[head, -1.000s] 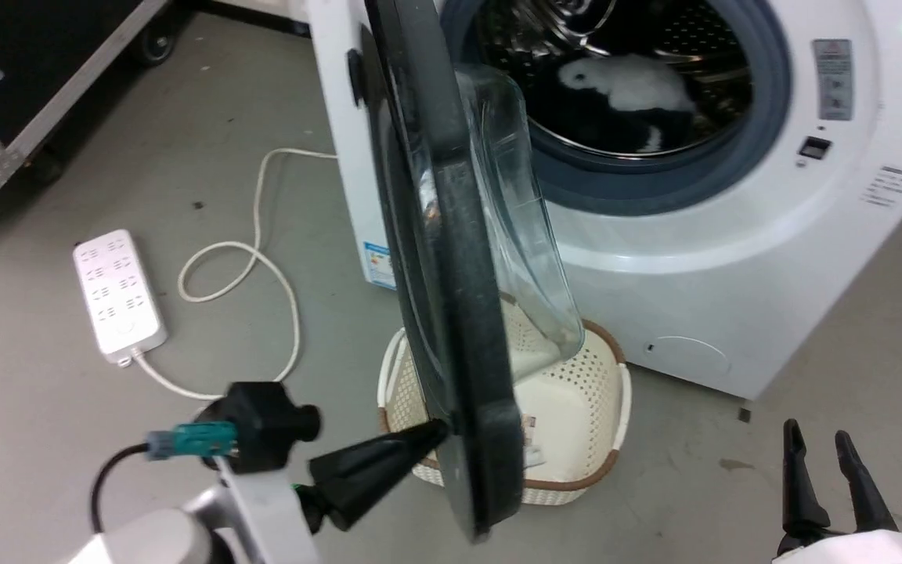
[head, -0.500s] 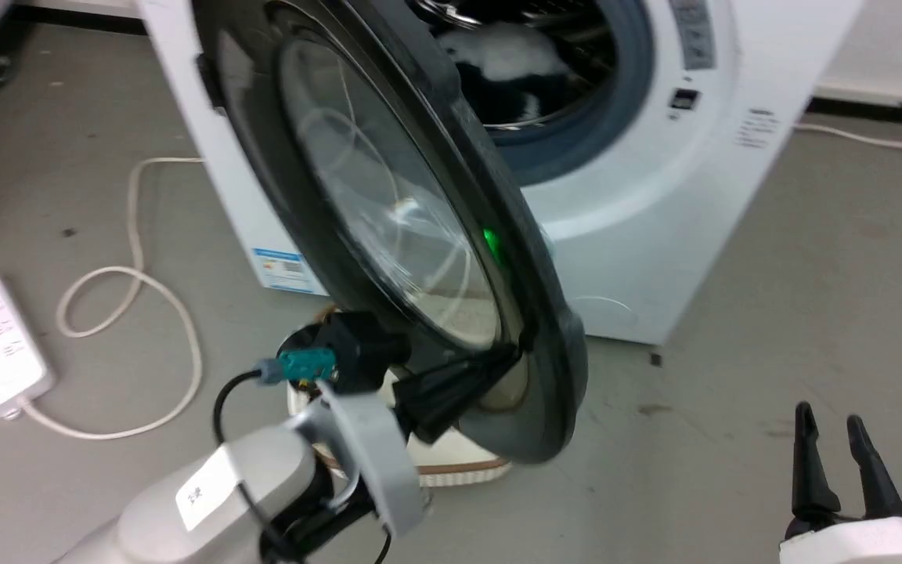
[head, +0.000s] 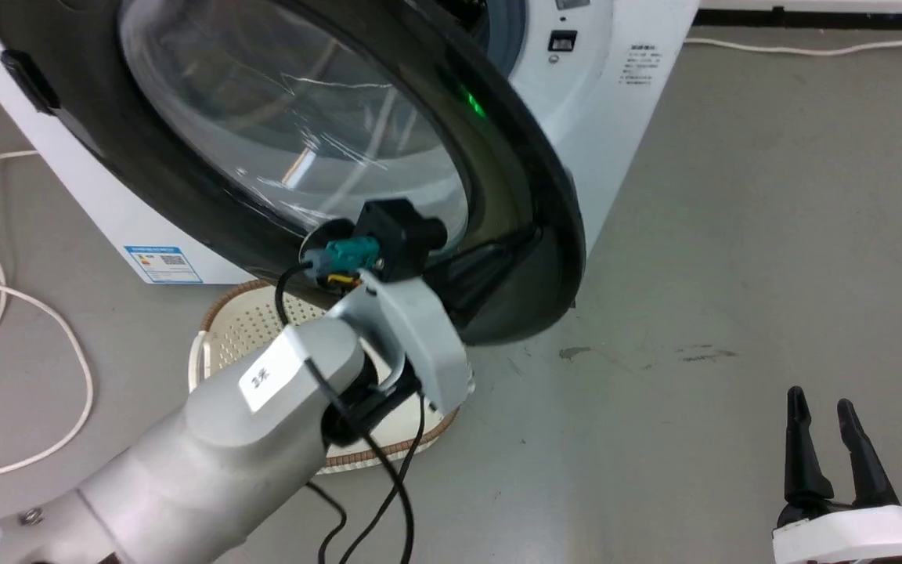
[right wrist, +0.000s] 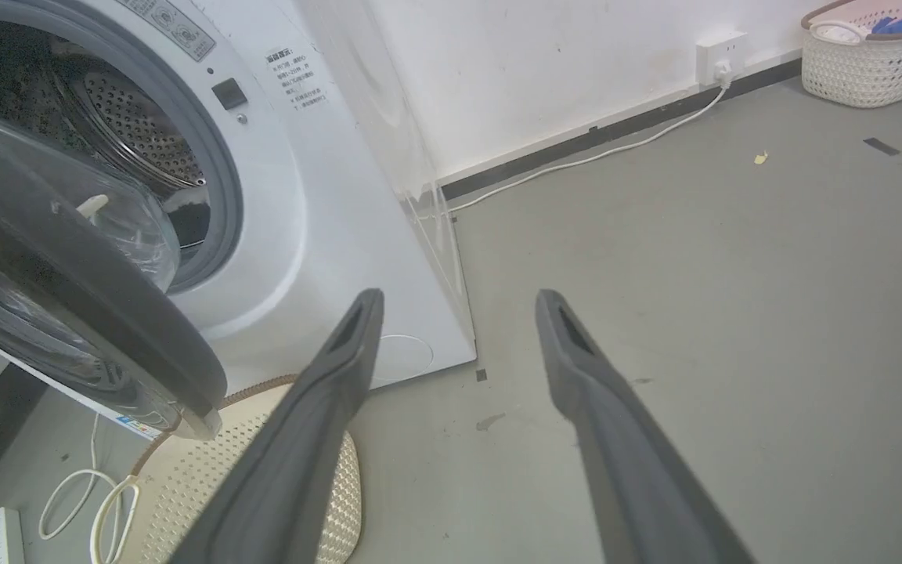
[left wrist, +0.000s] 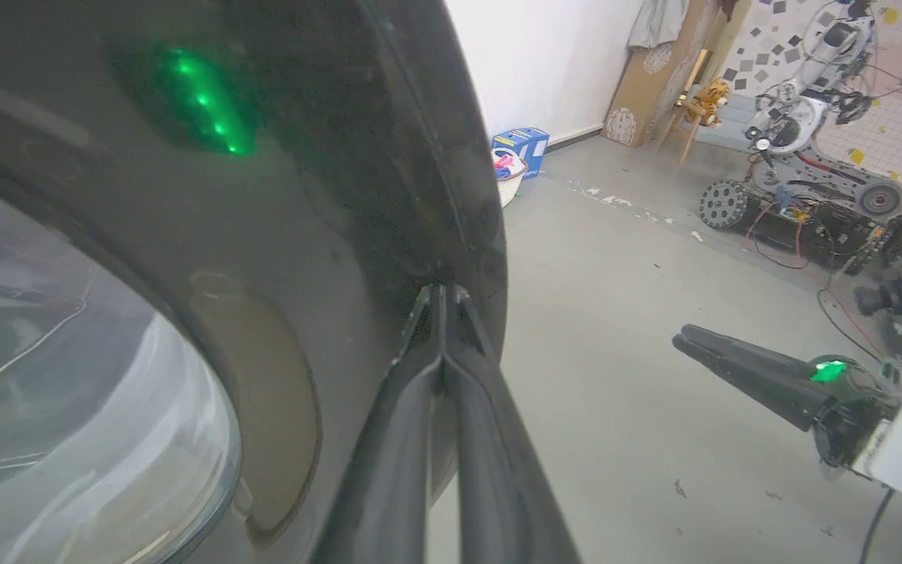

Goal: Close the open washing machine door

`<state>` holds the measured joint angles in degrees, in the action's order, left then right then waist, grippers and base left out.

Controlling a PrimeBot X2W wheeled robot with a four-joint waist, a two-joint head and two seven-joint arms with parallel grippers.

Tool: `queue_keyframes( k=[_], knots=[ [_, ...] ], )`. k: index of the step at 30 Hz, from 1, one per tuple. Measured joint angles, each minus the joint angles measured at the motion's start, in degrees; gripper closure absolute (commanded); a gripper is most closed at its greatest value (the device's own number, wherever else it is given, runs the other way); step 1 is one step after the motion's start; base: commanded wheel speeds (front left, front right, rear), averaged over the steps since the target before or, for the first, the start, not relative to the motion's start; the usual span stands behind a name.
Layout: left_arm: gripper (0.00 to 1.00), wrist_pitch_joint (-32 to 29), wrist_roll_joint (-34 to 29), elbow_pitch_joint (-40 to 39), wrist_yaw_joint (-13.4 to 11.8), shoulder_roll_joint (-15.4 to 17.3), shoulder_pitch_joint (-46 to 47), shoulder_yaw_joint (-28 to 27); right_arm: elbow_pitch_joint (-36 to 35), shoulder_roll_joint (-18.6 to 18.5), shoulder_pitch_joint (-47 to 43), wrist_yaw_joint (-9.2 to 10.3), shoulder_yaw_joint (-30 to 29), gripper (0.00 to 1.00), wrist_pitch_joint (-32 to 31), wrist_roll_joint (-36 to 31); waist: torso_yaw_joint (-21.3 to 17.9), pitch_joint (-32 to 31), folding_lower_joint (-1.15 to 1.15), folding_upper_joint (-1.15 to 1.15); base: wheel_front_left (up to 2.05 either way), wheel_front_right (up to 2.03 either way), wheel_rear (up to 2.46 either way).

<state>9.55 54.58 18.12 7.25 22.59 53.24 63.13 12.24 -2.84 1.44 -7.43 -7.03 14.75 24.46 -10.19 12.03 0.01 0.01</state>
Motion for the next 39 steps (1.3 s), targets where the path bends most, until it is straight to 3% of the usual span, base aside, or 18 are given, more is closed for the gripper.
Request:
queue_keyframes(
  k=[8,11,15,25,32,39],
  knots=[
    [1.0,3.8,1.8,4.6,0.0,-2.5,1.9,-2.6,-0.1,0.0,0.0,0.0,-0.6,0.0,0.0,-0.5,1.9,-1.0,0.0,0.0,0.0,0.0,0.0],
    [1.0,4.7,2.0,4.2,-0.2,-2.5,1.8,-6.7,-0.1,0.0,-0.1,0.0,-0.7,0.0,0.0,-1.2,3.6,-2.0,0.0,0.0,0.0,0.0,0.0],
    [1.0,5.1,-0.2,0.8,-3.3,-1.8,-0.8,-15.4,0.1,0.0,-0.3,0.0,-0.8,0.0,0.0,-1.4,5.8,-3.9,-0.01,0.0,0.0,0.0,0.0],
    [1.0,5.1,-16.3,-9.4,-12.7,2.2,-19.0,-36.7,0.4,0.0,-1.7,0.0,-0.1,0.0,0.0,-1.8,9.6,-8.6,-0.01,0.0,0.0,0.0,0.0],
    [1.0,5.1,-19.5,-11.9,-13.2,2.2,-33.9,-46.0,0.3,0.0,-2.4,0.0,0.8,0.0,0.0,-2.4,9.8,-10.6,-0.02,0.0,0.0,0.0,0.0],
    [1.0,5.1,-18.0,-9.4,-13.8,1.5,-46.1,-49.1,-0.6,0.0,-3.3,0.0,2.1,0.0,0.0,-3.0,8.9,-11.5,-0.02,0.0,0.0,0.0,0.0]
  ],
)
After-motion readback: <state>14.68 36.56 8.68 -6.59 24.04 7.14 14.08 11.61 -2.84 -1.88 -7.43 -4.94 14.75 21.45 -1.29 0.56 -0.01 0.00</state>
